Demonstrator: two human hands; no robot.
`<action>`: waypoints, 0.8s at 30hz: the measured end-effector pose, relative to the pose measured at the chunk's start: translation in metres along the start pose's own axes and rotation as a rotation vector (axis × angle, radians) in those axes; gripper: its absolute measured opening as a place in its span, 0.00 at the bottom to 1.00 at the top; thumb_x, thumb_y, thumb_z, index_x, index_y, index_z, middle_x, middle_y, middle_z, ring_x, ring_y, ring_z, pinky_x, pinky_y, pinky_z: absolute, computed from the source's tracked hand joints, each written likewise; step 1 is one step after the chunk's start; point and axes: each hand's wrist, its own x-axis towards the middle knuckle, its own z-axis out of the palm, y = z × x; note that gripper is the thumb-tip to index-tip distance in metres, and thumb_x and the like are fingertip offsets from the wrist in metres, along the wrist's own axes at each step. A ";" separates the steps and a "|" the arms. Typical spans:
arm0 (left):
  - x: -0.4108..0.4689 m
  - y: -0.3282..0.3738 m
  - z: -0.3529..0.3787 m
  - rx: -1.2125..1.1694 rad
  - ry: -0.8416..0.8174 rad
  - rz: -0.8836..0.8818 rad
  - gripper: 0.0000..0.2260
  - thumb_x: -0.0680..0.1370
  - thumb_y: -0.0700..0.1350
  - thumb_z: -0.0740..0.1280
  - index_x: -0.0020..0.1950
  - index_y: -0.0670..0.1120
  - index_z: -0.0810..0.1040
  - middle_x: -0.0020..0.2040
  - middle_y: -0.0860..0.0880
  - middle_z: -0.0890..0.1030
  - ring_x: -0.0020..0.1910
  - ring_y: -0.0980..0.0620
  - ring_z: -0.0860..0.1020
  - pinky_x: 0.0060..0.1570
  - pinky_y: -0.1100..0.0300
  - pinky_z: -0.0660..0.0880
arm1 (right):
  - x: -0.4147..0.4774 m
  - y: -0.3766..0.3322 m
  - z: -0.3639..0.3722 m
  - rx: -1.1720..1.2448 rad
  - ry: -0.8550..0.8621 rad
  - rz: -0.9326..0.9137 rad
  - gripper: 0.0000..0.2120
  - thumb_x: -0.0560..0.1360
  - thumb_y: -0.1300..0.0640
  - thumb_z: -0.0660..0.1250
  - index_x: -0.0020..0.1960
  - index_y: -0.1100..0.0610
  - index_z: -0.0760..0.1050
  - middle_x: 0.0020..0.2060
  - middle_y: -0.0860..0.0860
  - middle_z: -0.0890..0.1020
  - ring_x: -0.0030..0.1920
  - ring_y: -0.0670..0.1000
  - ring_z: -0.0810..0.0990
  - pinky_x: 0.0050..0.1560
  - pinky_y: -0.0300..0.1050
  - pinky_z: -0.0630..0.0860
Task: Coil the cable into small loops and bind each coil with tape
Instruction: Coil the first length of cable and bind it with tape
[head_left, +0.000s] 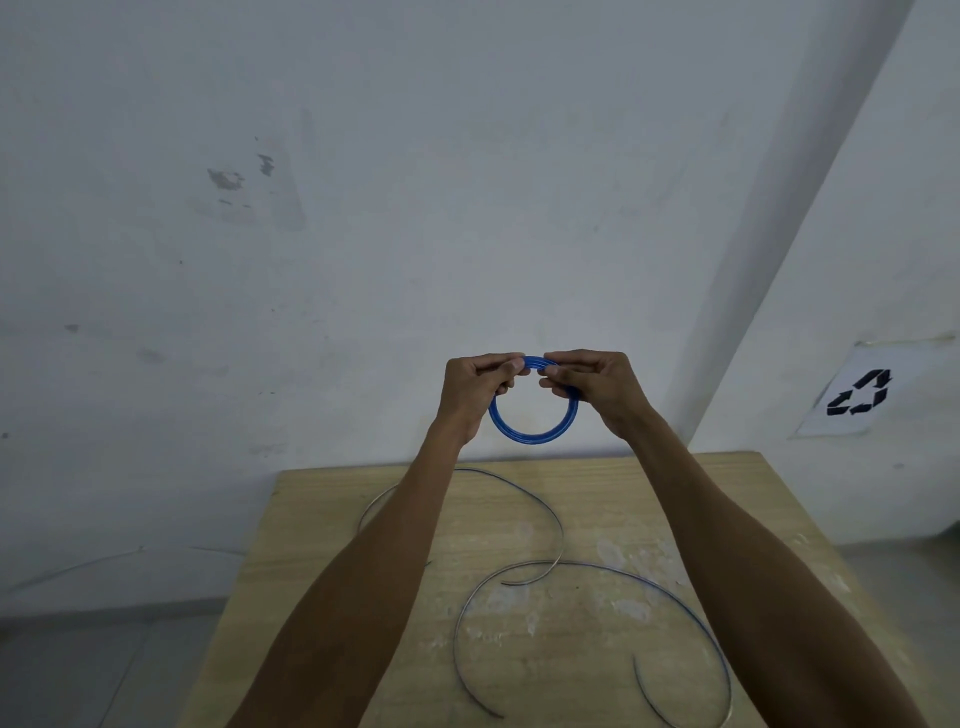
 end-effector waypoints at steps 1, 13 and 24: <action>0.000 -0.002 0.002 0.000 -0.009 -0.002 0.09 0.79 0.39 0.72 0.58 0.38 0.86 0.46 0.42 0.88 0.46 0.46 0.80 0.44 0.59 0.75 | -0.001 0.000 -0.002 -0.004 0.008 0.007 0.11 0.75 0.66 0.73 0.58 0.64 0.83 0.48 0.59 0.88 0.48 0.58 0.88 0.50 0.45 0.84; 0.004 -0.030 0.055 -0.003 -0.080 -0.046 0.11 0.77 0.42 0.75 0.59 0.43 0.86 0.44 0.46 0.88 0.37 0.55 0.77 0.45 0.60 0.77 | -0.032 0.011 -0.046 -0.099 0.148 0.045 0.10 0.76 0.64 0.73 0.57 0.62 0.83 0.46 0.57 0.88 0.47 0.57 0.88 0.50 0.46 0.85; 0.004 -0.080 0.144 -0.072 -0.084 -0.186 0.10 0.78 0.43 0.75 0.56 0.39 0.86 0.47 0.40 0.87 0.36 0.53 0.73 0.40 0.62 0.75 | -0.080 0.049 -0.126 0.035 0.314 0.140 0.15 0.78 0.61 0.71 0.64 0.61 0.80 0.51 0.59 0.87 0.50 0.59 0.88 0.54 0.49 0.84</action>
